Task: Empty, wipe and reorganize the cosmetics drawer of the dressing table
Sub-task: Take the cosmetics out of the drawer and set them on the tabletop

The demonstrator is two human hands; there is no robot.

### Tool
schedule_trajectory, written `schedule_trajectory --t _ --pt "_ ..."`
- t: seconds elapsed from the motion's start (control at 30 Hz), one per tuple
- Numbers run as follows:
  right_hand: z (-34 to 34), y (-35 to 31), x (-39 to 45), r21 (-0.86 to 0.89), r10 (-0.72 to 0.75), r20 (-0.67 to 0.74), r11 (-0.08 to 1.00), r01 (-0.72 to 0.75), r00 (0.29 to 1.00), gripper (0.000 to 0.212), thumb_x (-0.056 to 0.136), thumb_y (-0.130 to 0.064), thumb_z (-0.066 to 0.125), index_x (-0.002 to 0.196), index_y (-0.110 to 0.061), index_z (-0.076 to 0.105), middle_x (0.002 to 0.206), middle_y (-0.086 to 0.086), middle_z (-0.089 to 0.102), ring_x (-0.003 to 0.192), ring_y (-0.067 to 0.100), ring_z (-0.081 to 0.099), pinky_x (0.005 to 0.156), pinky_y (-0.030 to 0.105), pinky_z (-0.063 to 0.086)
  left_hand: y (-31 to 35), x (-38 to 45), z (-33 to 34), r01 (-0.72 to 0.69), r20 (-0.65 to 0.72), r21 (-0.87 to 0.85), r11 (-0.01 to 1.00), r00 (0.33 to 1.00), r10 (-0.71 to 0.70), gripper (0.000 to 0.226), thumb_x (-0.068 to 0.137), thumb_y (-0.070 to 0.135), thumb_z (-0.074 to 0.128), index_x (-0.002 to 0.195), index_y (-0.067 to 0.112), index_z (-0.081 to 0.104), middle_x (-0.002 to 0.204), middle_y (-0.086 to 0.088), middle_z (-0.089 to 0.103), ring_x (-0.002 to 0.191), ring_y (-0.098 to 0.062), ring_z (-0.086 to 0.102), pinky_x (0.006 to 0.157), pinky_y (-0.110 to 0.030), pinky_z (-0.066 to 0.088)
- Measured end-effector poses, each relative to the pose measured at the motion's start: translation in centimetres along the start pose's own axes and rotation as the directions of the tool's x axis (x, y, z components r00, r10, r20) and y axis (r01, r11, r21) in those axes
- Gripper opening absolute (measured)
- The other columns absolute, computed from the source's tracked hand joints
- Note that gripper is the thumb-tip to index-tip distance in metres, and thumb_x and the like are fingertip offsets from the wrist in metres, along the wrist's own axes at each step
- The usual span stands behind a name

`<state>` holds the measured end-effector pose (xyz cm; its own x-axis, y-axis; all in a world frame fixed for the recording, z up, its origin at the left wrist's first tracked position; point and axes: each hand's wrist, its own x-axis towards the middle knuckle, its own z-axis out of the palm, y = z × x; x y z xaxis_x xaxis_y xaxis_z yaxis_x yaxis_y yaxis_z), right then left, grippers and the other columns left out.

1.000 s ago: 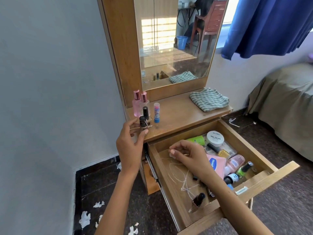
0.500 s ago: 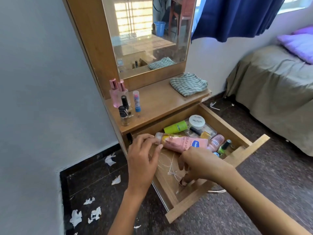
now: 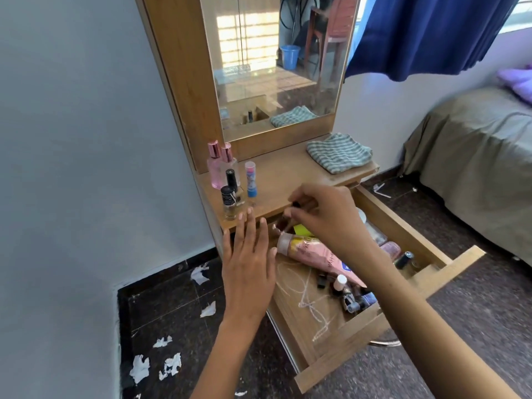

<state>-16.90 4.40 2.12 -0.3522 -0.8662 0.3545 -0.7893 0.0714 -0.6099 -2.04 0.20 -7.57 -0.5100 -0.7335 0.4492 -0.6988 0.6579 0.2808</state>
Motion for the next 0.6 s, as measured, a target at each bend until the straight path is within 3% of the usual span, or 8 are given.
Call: schedule_trajectory --t 0.13,0.4,0.6 --pt "1.9 -1.5 3.0 0.064 -0.052 -0.098 0.996 0.058 0.994 0.016 0.083 -0.016 0.072 0.099 -0.013 0.070 0.092 -0.002 0.071 0.081 0.010 0.065 0.079 0.027 0.055 -0.5 0.1 1.0 0.028 0.080 0.093 0.995 0.996 -0.036 0.058 0.102 0.039 0.028 0.151 0.011 0.017 0.159 -0.005 0.003 0.146 -0.018 -0.006 0.117 -0.038 -0.005" --pt "5.3 -2.1 4.9 -0.020 -0.112 -0.038 0.994 0.111 0.993 0.017 0.086 -0.019 0.068 0.101 -0.012 0.068 0.097 0.001 0.071 0.077 0.013 0.064 0.073 0.029 0.052 -0.7 -0.1 1.7 0.041 0.116 0.075 0.996 0.992 -0.050 0.061 0.100 0.042 0.021 0.152 0.011 0.008 0.159 -0.002 -0.007 0.146 -0.016 -0.010 0.118 -0.037 -0.001" --pt "6.0 -1.3 4.7 -0.022 -0.021 0.013 1.000 0.021 1.000 0.025 0.082 -0.021 0.074 0.106 -0.014 0.068 0.099 0.000 0.072 0.080 0.013 0.067 0.077 0.036 0.056 -0.7 0.1 1.6 0.043 0.112 0.084 0.996 0.992 -0.052 0.060 0.099 0.043 0.020 0.150 0.012 0.009 0.159 -0.002 -0.003 0.146 -0.015 -0.009 0.118 -0.036 -0.001"
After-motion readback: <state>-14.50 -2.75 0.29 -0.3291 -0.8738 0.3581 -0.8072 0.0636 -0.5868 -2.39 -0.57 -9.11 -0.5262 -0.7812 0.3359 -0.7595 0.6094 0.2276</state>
